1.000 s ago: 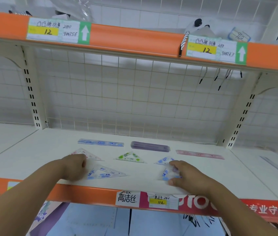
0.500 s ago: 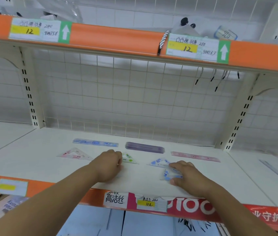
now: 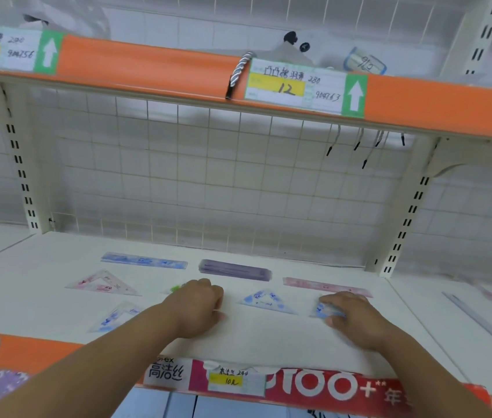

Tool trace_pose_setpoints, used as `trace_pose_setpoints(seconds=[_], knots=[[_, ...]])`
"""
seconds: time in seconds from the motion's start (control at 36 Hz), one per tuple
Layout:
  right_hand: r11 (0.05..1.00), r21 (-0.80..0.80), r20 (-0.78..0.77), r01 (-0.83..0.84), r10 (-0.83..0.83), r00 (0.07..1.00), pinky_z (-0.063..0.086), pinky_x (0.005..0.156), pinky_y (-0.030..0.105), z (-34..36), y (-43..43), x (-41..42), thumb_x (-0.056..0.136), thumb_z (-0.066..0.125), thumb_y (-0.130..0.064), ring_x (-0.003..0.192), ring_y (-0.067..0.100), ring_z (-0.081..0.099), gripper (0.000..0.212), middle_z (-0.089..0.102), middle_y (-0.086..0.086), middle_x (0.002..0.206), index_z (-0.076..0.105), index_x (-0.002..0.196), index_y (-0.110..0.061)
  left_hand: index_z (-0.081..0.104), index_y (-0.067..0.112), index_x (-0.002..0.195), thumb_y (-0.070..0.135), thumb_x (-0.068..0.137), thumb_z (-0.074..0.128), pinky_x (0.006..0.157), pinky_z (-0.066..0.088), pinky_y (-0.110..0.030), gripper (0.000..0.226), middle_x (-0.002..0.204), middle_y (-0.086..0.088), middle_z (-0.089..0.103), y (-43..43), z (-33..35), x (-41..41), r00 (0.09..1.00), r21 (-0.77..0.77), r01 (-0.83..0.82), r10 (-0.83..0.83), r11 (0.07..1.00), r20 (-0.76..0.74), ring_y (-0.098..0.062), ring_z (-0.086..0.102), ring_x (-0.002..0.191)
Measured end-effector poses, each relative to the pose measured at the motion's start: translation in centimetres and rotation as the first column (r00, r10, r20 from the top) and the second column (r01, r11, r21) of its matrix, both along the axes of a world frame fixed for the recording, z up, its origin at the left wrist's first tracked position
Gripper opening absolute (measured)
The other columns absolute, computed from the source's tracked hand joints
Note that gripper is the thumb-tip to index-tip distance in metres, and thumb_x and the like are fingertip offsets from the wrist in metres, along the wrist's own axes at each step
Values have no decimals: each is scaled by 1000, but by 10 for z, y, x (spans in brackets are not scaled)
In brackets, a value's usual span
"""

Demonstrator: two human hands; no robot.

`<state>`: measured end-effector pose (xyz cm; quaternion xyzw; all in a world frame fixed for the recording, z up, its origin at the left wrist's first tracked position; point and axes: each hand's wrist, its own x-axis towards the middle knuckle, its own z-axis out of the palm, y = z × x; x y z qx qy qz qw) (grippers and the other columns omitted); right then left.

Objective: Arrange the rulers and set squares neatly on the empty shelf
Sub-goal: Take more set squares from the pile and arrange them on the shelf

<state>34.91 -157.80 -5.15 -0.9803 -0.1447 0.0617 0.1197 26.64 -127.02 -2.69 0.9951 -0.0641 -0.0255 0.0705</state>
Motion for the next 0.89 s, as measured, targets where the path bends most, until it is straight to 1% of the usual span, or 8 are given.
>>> trace_pose_setpoints(seconds=[0.08,0.14,0.19,0.36,0.5,0.64,0.78,0.89], knots=[[1000,-18,-1,16,-16,1000,30,111,35,-3,-7,5,96,50,-36,132,16,35,44,39,-8,145,40,139,-38,57,20,108,47,90,58,83,39,-24,32,105,3,48,0,-1,0,992,-23,53,-55,998,-112,-15,48,99],[1000,1,-7,24,-24,1000,31,110,35,-5,-10,8,96,50,-34,131,16,36,43,41,-8,144,42,138,-38,57,21,100,48,87,63,76,39,-23,30,100,5,50,-2,-3,-2,976,-68,64,-76,996,-204,-14,48,91],[999,24,-16,24,-24,1000,33,109,33,-6,-11,9,96,50,-31,129,15,38,43,42,-7,144,43,138,-37,56,20,97,46,86,64,72,39,-23,29,99,4,51,-5,-5,-3,965,-92,71,-92,993,-247,-14,48,88],[1000,30,-40,-6,8,999,25,111,26,-7,-15,10,102,39,-20,136,13,33,40,38,-8,149,43,140,-31,50,19,94,42,86,66,68,38,-22,29,100,2,51,-10,-8,-4,962,-108,69,-94,992,-255,-15,48,87],[1000,28,-44,-1,3,999,15,116,26,-11,-18,12,103,34,-15,144,13,22,42,26,-7,156,44,140,-33,49,20,93,41,86,65,73,40,-25,28,99,2,51,-10,-8,-5,961,-97,81,-104,992,-257,-16,49,88],[999,34,-23,4,-3,1000,15,114,22,-12,-15,11,103,34,-12,143,14,25,43,26,-6,156,44,140,-30,49,20,92,42,87,64,76,41,-26,28,99,2,50,-10,-9,-5,959,-90,87,-108,992,-261,-16,49,88],[1000,16,-2,16,-16,1000,17,116,27,-11,-12,9,102,34,-13,143,16,24,45,26,-5,156,41,142,-31,48,20,93,42,88,62,75,40,-26,27,98,2,50,-10,-10,-5,958,-78,105,-122,991,-259,-16,48,87],[997,77,41,27,-30,999,23,116,30,-11,-2,7,99,42,-17,139,17,30,44,35,-2,150,43,140,-32,51,19,96,42,87,64,76,41,-26,28,100,1,50,-9,-10,-8,956,-103,114,-138,988,-260,-16,49,88]])
